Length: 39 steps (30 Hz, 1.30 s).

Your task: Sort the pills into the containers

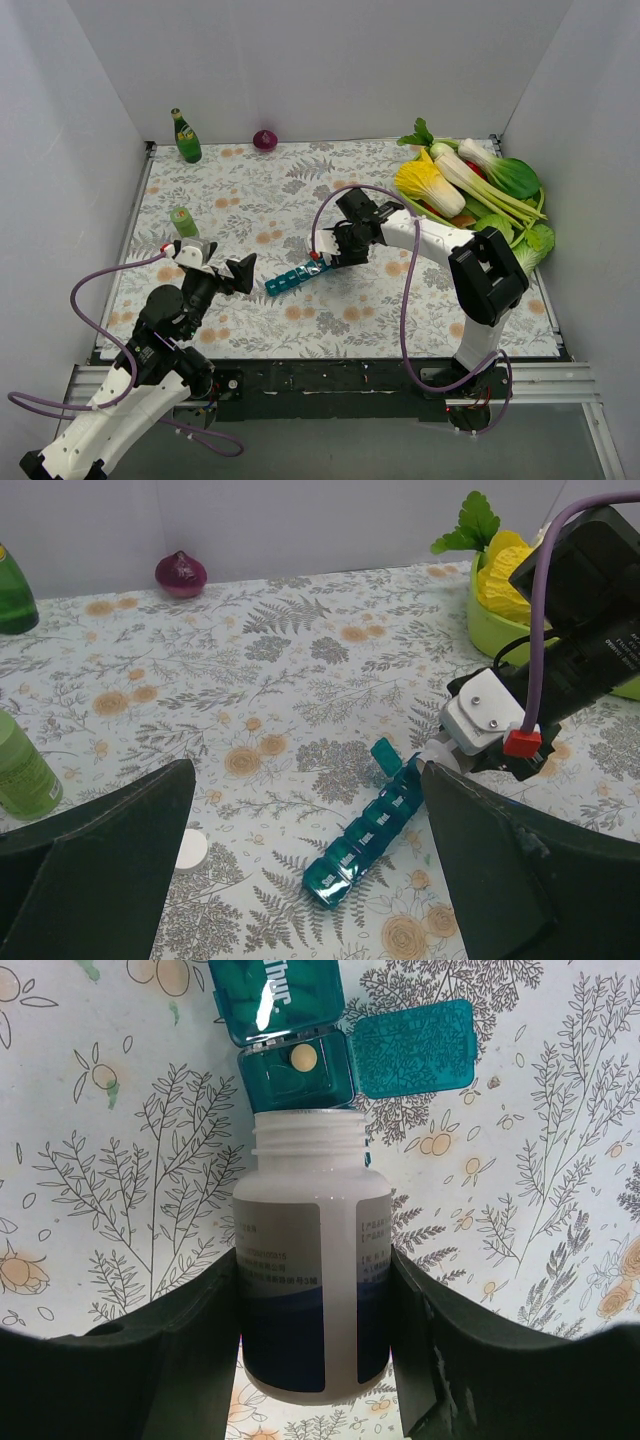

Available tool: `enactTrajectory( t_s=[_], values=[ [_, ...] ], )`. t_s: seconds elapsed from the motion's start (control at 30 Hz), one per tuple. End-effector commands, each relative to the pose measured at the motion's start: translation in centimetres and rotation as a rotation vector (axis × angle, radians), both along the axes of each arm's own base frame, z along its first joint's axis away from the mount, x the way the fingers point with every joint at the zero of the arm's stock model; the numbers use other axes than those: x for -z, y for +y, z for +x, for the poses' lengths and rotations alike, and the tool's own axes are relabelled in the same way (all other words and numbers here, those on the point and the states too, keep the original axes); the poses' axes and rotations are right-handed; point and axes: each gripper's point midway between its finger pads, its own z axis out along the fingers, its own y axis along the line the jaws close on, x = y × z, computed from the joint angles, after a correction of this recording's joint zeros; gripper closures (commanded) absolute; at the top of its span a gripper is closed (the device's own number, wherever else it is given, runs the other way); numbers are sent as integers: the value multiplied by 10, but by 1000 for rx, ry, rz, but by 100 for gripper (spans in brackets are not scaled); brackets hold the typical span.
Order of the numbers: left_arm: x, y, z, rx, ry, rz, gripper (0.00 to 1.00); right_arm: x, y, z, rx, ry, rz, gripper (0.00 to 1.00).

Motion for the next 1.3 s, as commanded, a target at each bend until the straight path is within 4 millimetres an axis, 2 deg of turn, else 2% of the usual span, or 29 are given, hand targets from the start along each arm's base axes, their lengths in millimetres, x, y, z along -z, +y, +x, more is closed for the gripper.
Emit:
enactTrajectory(
  t_s=[0.0,1.27],
  values=[
    [-4,2,0,-6,-22,-3,2,-11,8,7,1,-32,-1,99],
    [-8,3,-2,-2,-38,-14,2,-21,11,11,-5,-139,-101,99]
  ],
)
